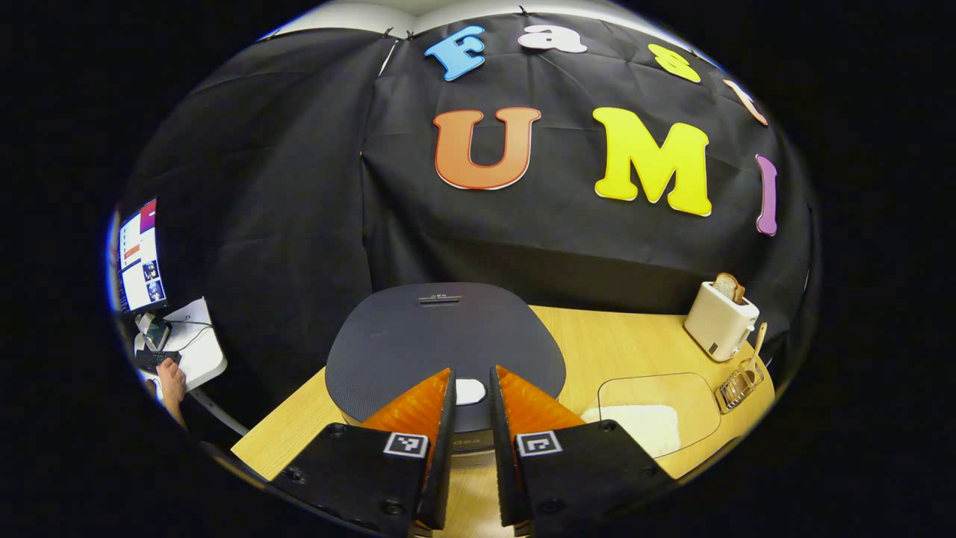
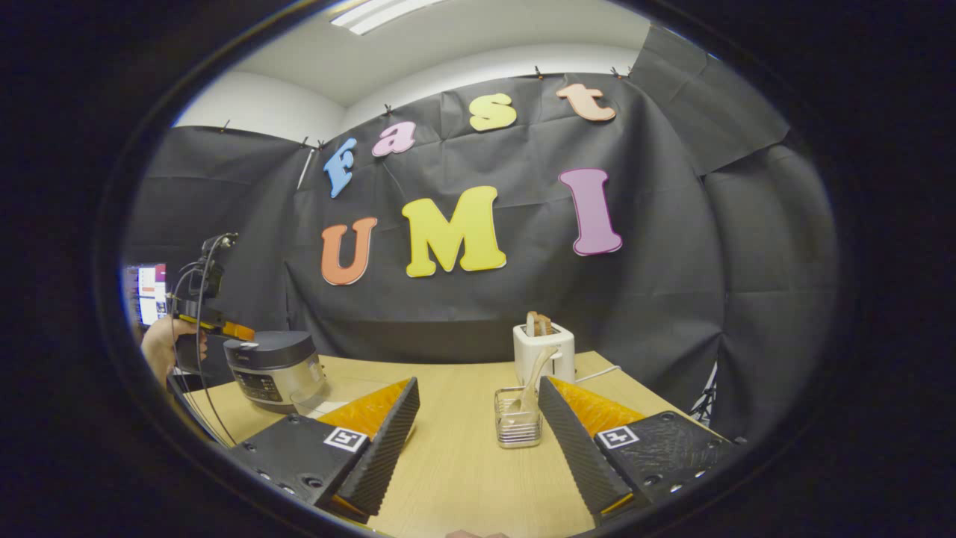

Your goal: Close the left gripper, press the button to open the rice cooker; take a wooden spoon from the chopstick holder with the right hand, scoop a spoonful of rice and pour it into the rice cooker, then put the wooden spoon back into the chopstick holder.

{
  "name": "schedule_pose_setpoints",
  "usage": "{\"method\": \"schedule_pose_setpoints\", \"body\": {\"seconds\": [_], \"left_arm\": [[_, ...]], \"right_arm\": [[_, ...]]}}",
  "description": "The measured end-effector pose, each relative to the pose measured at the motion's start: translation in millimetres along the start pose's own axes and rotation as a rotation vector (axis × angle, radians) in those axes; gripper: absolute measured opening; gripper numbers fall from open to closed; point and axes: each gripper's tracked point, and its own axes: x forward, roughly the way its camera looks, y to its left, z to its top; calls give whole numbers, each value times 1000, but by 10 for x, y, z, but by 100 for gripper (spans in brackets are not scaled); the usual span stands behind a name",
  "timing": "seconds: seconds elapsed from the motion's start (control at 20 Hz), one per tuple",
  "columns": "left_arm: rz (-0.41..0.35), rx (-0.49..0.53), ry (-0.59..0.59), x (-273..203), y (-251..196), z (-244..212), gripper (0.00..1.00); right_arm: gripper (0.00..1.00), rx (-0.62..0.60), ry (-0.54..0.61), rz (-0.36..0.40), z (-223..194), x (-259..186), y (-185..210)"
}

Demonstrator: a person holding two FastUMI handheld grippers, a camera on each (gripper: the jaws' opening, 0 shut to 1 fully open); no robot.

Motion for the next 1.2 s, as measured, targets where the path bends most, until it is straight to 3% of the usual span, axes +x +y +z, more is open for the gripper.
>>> {"method": "schedule_pose_setpoints", "body": {"seconds": [0.1,0.25,0.4,0.45,0.9,1.2], "left_arm": [[16,-12,37,28,41,-62,14],[35,-6,48,43,110,-70,3],[21,43,61,66,106,-81,7],[18,31,68,75,107,-89,3],[4,-12,101,69,96,-155,4],[87,117,114,8,108,-74,3]], "right_arm": [[92,5,5,0,0,-2,-21],[92,19,-3,-1,38,-27,-55],[95,26,-3,-5,54,-48,-76],[92,30,-5,-5,60,-52,-87],[95,51,-31,11,202,-163,-66],[92,74,-42,-8,253,-189,-207]]}}
